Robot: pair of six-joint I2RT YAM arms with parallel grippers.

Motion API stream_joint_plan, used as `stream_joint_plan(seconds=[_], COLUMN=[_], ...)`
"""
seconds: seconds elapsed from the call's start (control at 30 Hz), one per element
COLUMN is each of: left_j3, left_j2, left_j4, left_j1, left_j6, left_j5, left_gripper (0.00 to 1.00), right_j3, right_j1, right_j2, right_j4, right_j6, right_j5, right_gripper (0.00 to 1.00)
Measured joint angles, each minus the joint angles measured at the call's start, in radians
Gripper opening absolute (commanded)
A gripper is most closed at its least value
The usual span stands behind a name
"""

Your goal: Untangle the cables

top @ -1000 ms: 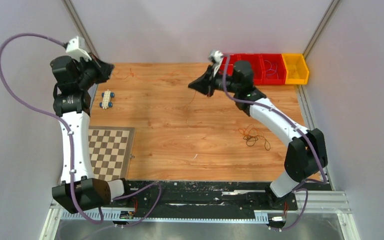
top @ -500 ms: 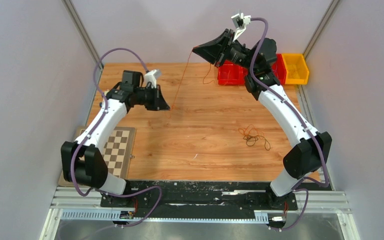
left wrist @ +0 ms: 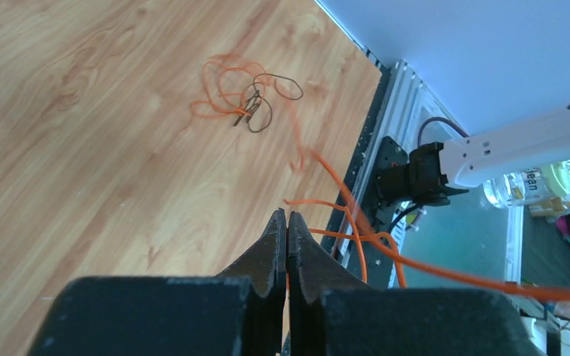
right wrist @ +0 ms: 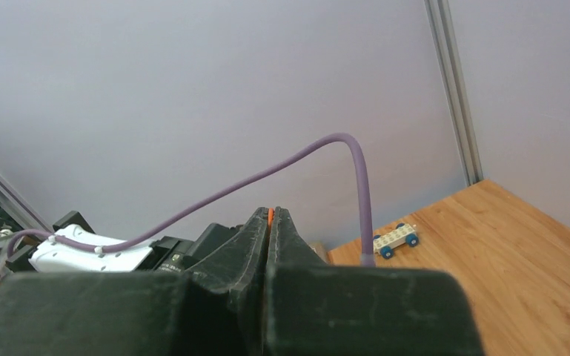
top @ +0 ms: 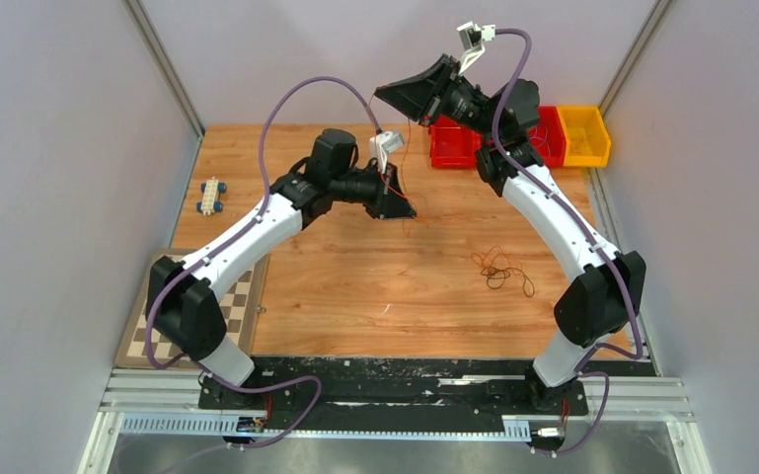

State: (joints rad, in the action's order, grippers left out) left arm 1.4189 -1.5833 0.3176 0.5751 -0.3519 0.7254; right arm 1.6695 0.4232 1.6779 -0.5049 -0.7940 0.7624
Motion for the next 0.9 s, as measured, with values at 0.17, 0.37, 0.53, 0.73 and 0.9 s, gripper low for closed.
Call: stream_joint_plan(seconds=[0.17,0.37,0.53,0.73,0.9], left_j3=[-0.051,-0.289,-0.315,-0.322,-0.274], left_j2=[0.018,0.262,0.48,0.566,0.483], left_j4=[-0.028,-0.046,-0.034,-0.19,-0.342], left_j1=[-0.013,-0.34,-0.578,-0.586,-0.448], left_j6=[0.006,0.06,0.151,0.137,0.148], left_j5=[0.011,0.036,0.021,0.017,0.034], left_gripper=[0.88,1.0,1.0,1.0,1.0], right_j3=[0.0,-0.053,-0.085,-0.085,-0.083], right_j1=[-0.002,-0.028,-0.038,-0.014,0.017], right_j2=[0.003,-0.037,-0.085,-0.09,-0.077], right_j4=[-0.013,-0.005,0.027,0.076,0.098], right_j6=[-0.03,-0.014,0.04,0.09,0.117], right_j5=[-0.008,0.008,0.004,-0.027,-0.024], right_gripper=[0.0,0.0,0.0,0.0,0.0])
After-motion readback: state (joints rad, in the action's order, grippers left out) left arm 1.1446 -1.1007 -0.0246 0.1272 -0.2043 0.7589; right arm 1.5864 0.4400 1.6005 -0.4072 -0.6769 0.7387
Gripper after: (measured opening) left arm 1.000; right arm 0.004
